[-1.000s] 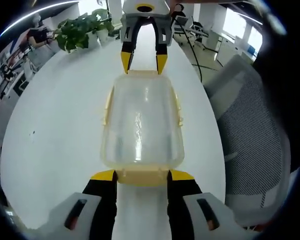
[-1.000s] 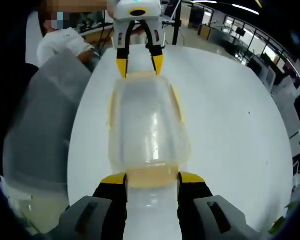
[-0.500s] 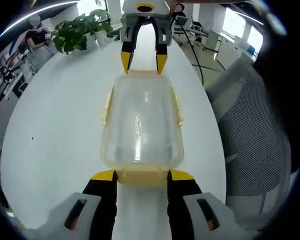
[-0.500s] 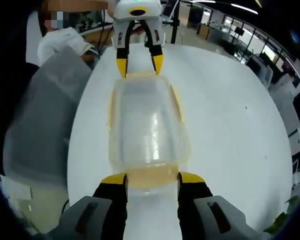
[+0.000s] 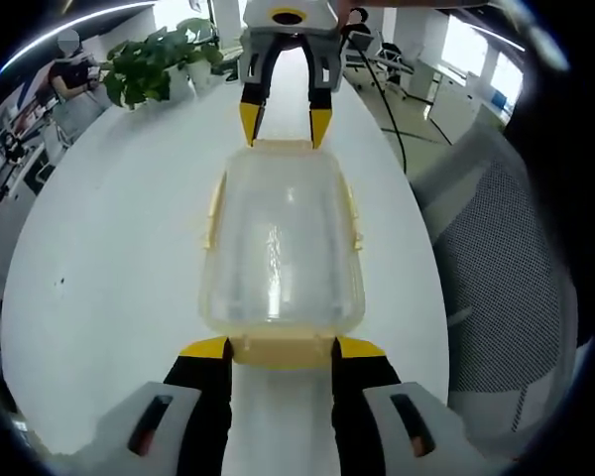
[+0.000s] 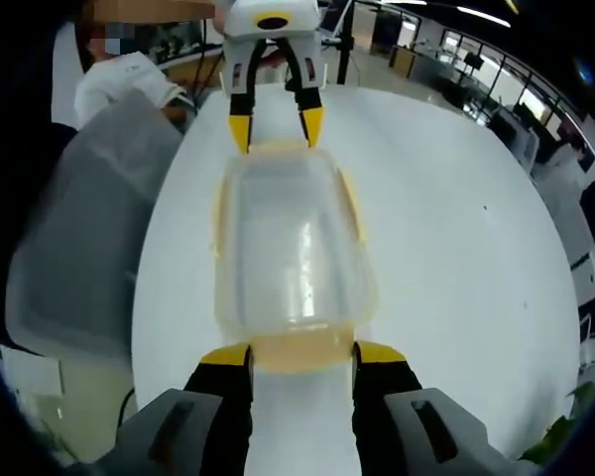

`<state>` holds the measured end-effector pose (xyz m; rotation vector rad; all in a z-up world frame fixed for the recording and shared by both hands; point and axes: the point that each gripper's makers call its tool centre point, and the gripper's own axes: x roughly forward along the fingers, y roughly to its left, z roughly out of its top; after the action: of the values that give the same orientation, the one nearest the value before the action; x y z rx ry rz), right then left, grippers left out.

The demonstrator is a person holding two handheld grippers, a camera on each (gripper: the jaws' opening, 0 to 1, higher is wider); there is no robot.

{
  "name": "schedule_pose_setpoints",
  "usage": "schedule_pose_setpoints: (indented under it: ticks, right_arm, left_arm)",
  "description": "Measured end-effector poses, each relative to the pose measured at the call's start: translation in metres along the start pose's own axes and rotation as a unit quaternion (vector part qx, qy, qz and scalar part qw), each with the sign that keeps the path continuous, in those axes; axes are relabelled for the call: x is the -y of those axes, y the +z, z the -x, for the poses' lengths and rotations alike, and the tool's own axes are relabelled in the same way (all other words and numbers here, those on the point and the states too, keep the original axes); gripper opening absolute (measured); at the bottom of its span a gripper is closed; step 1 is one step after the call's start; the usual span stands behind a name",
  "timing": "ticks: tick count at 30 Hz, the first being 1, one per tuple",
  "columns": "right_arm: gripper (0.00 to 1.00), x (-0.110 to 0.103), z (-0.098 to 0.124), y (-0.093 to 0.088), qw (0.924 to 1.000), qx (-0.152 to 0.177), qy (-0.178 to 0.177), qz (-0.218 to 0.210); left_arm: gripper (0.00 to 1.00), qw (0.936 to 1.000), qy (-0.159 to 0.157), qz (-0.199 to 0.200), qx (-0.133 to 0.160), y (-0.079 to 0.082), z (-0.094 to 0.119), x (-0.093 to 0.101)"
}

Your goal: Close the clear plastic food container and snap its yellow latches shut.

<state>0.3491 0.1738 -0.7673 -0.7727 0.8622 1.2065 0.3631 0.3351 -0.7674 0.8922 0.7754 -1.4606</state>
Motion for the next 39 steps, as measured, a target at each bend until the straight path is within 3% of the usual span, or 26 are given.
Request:
schedule_pose_setpoints:
  ticks: [20,39]
  right_arm:
    - [0.38,0.003,0.008,-0.019,1.0000,-0.003,-0.005,-0.006]
    - [0.38,0.001,0.007,-0.023,0.9999,-0.005,0.003,-0.009]
  left_arm:
    - [0.38,1.0000,-0.002,-0.003,0.004,0.019,-0.009,0.000]
    - [0.38,0.9999,-0.011,0.006,-0.004,0.018,-0.016,0.003]
